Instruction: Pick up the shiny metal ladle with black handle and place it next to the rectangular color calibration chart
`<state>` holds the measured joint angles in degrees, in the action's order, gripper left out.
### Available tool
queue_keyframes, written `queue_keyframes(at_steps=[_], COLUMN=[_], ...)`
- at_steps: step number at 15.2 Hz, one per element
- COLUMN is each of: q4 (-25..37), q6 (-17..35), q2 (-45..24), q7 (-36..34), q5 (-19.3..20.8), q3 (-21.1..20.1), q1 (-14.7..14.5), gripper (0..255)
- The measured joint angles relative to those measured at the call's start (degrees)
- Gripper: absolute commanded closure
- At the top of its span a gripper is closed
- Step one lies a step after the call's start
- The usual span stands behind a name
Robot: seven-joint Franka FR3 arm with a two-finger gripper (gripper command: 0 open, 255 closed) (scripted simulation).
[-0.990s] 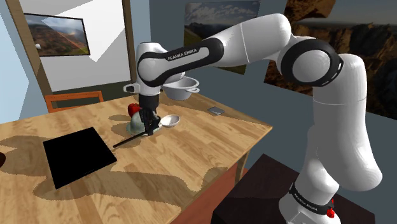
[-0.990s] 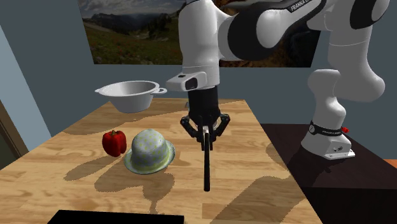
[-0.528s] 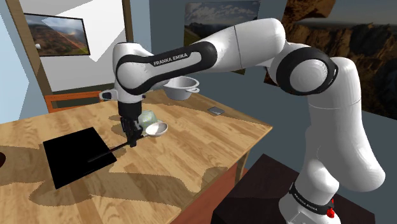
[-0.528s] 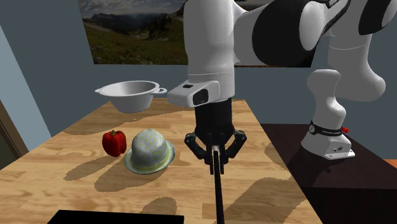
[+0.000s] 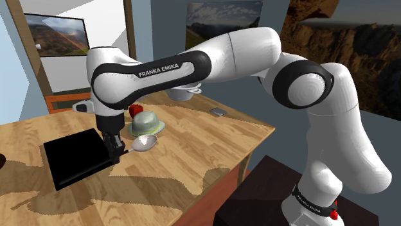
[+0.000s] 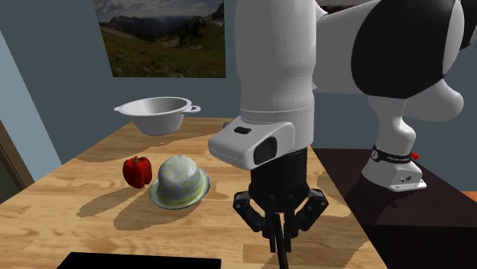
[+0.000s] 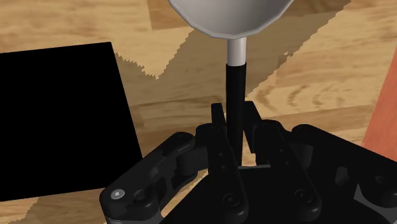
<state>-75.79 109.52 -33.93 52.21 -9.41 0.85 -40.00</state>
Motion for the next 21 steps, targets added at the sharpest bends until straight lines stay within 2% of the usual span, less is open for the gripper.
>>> queue_keyframes(at_steps=[17, 21], q4=[-5.4, -5.7], q6=[10.1, 10.6], q2=[-4.8, -5.0], q7=[1.4, 1.5], q5=[-0.7, -0.7], q3=[-0.3, -0.3], q1=[-0.1, -0.1], gripper=[255, 255])
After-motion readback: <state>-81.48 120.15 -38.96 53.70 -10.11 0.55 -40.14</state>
